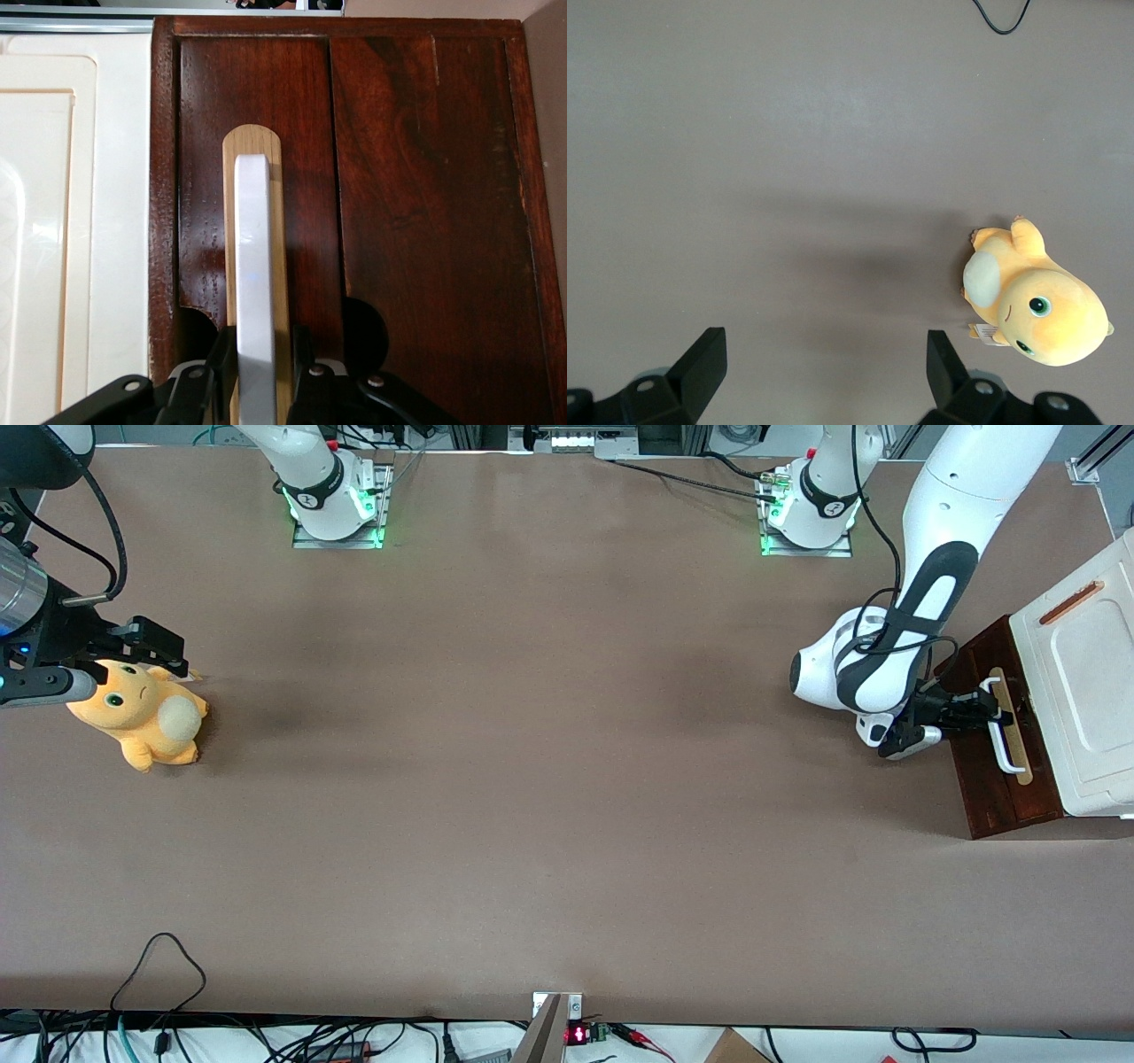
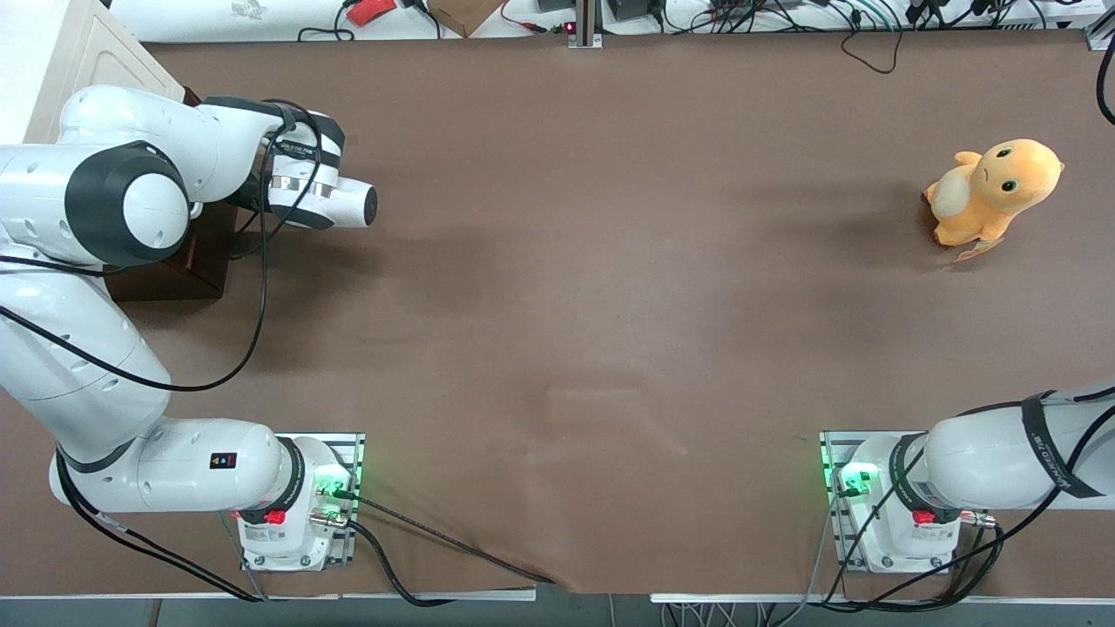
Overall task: Open lower drawer with left arm only
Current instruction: 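Close the left gripper around the white bar handle, then pull the handle away from the cabinet with the left gripper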
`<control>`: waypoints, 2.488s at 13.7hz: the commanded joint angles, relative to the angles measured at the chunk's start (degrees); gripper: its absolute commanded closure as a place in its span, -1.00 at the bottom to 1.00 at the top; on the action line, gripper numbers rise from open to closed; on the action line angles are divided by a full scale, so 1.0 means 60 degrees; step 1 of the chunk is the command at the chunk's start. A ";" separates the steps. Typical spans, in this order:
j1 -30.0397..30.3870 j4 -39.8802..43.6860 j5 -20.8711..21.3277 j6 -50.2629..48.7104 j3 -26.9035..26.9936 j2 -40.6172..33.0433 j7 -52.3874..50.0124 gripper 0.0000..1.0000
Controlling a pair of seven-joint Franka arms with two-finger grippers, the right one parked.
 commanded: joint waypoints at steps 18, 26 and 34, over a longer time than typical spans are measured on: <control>-0.0068 0.0299 0.0094 0.0026 -0.0765 -0.0115 0.0276 1.00; -0.0346 0.0812 -0.0581 0.0011 -0.1836 -0.0116 0.1068 1.00; -0.0346 0.0842 -0.0757 -0.0092 -0.2188 -0.0159 0.1199 1.00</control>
